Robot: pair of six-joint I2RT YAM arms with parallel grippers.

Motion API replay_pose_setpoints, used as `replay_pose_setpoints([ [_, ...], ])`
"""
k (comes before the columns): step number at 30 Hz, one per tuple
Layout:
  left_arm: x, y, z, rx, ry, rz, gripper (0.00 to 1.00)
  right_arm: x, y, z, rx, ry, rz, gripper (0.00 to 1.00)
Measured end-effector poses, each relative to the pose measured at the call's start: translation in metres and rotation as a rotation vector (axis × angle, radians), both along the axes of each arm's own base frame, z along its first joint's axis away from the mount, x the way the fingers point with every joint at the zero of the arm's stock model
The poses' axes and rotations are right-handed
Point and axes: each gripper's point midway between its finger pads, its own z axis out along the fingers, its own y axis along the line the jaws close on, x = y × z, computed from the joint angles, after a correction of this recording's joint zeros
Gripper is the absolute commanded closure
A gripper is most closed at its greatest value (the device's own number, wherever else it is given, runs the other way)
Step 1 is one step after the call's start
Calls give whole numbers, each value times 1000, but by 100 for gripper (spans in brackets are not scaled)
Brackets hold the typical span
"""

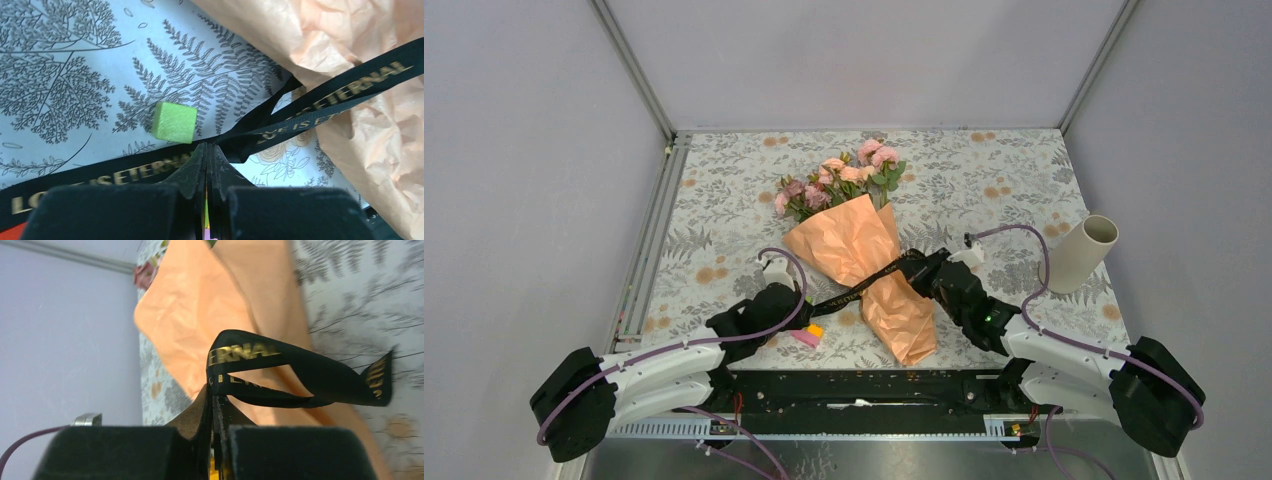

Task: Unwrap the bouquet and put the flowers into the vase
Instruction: Untie the ribbon from the wrapping paper.

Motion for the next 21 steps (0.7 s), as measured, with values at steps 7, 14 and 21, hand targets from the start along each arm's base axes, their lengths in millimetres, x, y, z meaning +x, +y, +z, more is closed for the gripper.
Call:
replay_pose_setpoints([
  [7,-3,16,-13,16,60,73,100,8,-56,-30,-50,46,-138,100],
  [14,-4,29,-20,29,98,146,100,11,-77,-34,-50,50,-199,100],
  [21,-4,45,-19,47,102,210,100,7,-98,-51,-44,91,-268,100],
])
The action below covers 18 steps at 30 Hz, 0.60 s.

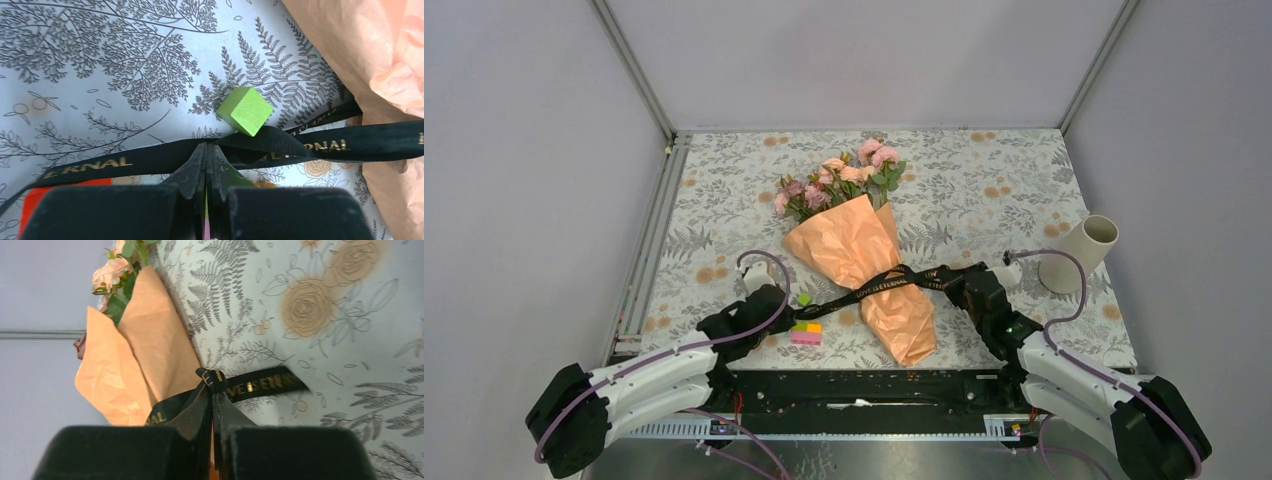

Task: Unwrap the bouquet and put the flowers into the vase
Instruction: Untie the ribbon from the wrapping paper.

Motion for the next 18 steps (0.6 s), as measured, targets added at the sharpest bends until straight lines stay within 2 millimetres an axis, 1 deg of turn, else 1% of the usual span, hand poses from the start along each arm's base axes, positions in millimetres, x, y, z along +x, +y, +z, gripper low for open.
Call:
replay_pose_setpoints([
  [1,0,3,1,5,-3,8,98,-2,-3,-3,-2,9,-11,100],
  [2,0,5,1,9,-7,13,91,-3,-5,-5,-3,15,-16,100],
  [6,0,9,2,56,-21,-19,55,-6,-9,-2,4,7,-22,100],
  [7,0,9,2,73,-24,-38,49,-6,-9,-1,7,3,-22,100],
  [9,2,6,8,95,-33,-79,40,-6,-9,2,12,-6,-24,100],
  [10,5,3,13,105,-43,-101,38,-6,-9,3,14,-10,-24,100],
  [13,16,-14,38,99,-99,-182,34,-6,-9,4,14,-10,-25,100],
  [15,23,-31,59,81,-158,-253,34,-7,-10,3,13,-8,-25,100],
  [18,25,-60,81,58,-225,-380,35,-7,-10,3,14,-7,-25,100],
])
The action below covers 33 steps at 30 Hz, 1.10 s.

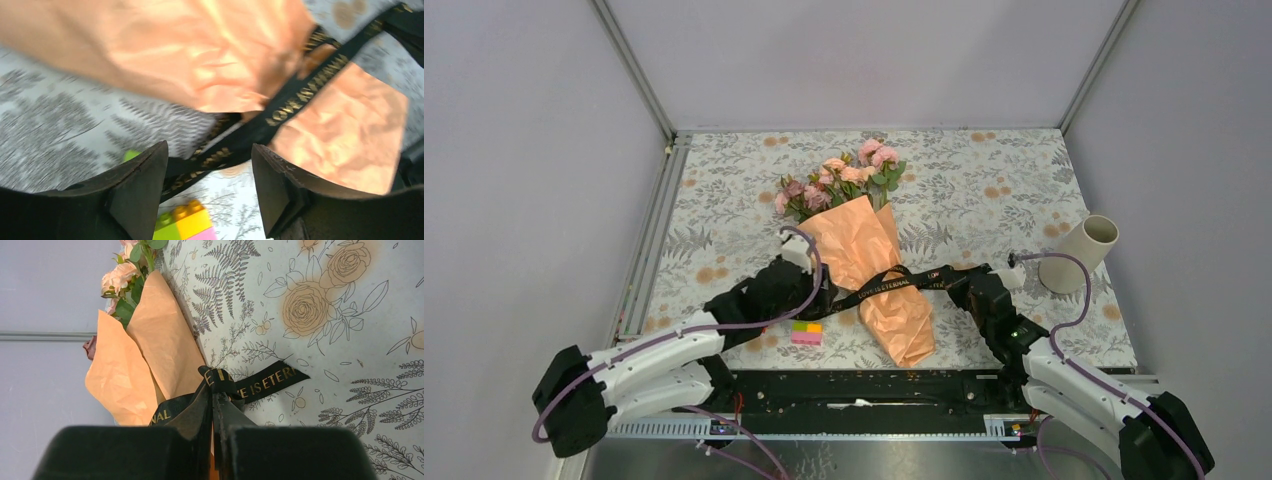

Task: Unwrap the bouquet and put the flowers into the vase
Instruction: Untie the ribbon from the wrapping paper.

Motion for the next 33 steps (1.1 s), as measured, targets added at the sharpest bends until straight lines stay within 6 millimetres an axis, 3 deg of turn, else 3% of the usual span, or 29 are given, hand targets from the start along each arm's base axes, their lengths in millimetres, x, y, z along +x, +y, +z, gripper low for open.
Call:
replay_pose_setpoints([
  [4,-15,-42,6,15,-36,-187,40,0,0,0,1,0,0,100],
  [8,-28,-59,-16,87,-11,-284,48,0,0,0,3,1,-1,100],
  [12,-32,-62,-37,163,17,-314,54,0,1,0,5,2,1,100],
  [19,-32,-66,-43,218,-6,-307,65,0,1,-1,8,6,-1,100],
  [23,-28,-63,-50,257,-9,-279,87,0,1,-2,6,10,-1,100],
  [25,-26,-60,-54,275,-8,-260,93,0,1,-2,6,9,-2,100],
  [29,-22,-56,-55,292,-18,-226,100,0,1,-2,6,9,-2,100],
  [33,-20,-54,-53,282,-17,-193,100,0,0,-2,0,8,-3,100],
])
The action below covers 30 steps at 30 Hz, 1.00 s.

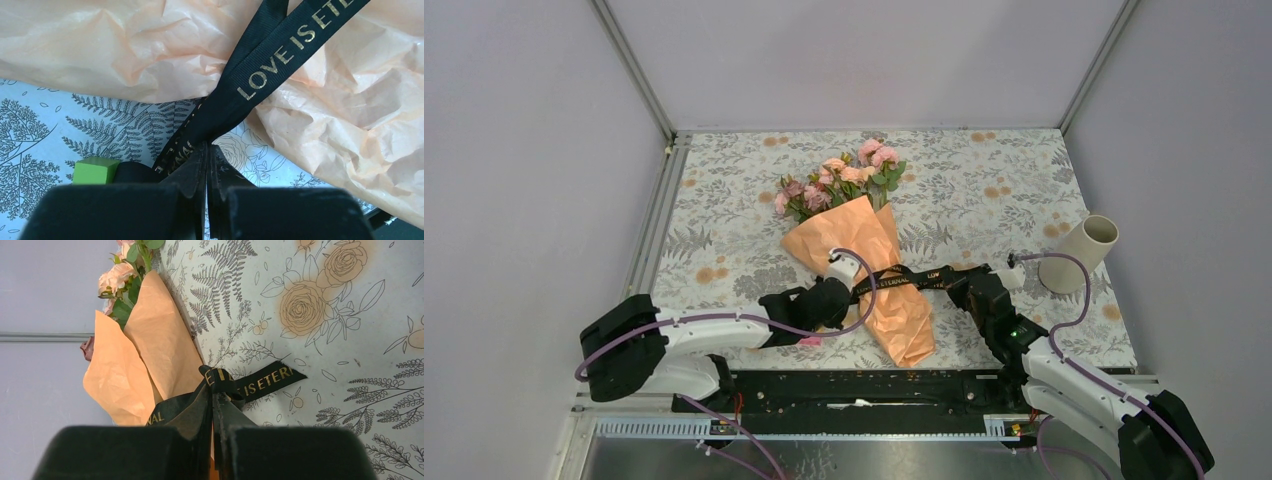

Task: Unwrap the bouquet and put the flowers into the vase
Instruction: Untie the ribbon from the wrapping paper.

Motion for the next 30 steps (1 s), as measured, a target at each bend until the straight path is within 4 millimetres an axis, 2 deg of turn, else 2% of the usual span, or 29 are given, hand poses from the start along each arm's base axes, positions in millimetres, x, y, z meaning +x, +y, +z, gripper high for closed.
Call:
replay_pose_setpoints([
  [6,0,0,16,-67,-1,44,100,0,-6,-2,-84,10,6,100],
  [10,5,6,36,-144,-15,99,100,10,-14,19,-188,-13,-4,100],
  [14,18,33,39,-204,-7,212,100,20,-26,37,-261,-52,-40,100],
  [20,23,75,29,-256,42,347,100,21,-48,22,-338,8,-89,100],
  [25,27,102,32,-326,74,477,100,20,-64,4,-348,73,-129,100],
  [30,27,127,30,-401,103,627,100,15,-72,-14,-325,127,-147,100],
])
